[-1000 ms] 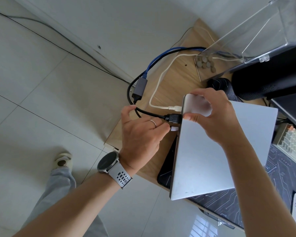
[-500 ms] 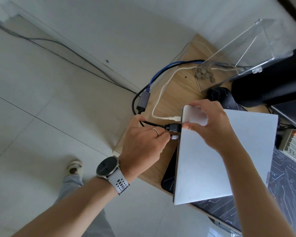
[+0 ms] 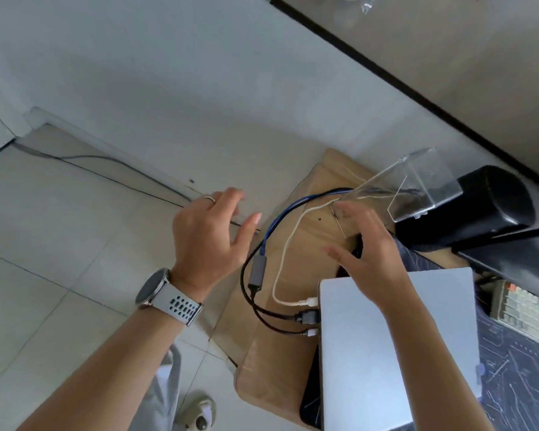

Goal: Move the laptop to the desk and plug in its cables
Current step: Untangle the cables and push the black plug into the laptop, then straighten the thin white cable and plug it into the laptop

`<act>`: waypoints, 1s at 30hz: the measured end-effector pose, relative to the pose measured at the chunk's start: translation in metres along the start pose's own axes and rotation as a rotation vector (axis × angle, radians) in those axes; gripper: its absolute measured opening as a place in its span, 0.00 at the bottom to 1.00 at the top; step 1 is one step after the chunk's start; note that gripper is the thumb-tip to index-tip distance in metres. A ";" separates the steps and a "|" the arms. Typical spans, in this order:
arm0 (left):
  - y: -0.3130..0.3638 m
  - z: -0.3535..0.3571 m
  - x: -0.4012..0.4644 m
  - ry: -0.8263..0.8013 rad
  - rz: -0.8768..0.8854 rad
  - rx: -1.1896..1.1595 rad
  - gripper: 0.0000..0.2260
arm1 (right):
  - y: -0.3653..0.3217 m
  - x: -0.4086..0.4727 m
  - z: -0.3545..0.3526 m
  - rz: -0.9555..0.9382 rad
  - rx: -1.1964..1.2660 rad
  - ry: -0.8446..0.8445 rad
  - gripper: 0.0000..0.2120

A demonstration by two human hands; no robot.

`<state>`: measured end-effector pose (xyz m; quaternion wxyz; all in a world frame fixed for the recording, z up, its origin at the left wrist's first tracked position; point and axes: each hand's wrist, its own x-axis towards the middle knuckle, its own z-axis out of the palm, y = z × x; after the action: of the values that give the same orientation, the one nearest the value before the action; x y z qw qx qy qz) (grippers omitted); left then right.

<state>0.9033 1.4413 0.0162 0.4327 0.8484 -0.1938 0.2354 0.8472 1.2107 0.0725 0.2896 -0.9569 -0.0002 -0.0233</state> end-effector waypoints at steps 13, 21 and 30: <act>-0.133 0.064 0.063 -0.100 -0.148 0.069 0.10 | 0.014 0.182 0.074 0.052 -0.284 -0.179 0.22; -0.195 0.102 0.043 -0.129 -0.274 0.101 0.11 | 0.092 0.270 0.173 0.010 -0.905 -0.609 0.11; -0.241 0.105 -0.002 -0.250 -0.384 0.124 0.10 | 0.145 0.278 0.209 0.165 -1.212 -0.850 0.17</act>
<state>1.0544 1.4875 -0.1934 0.3891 0.9173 -0.0659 0.0534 1.1361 1.2026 -0.1691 -0.3130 -0.8723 -0.0274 0.3747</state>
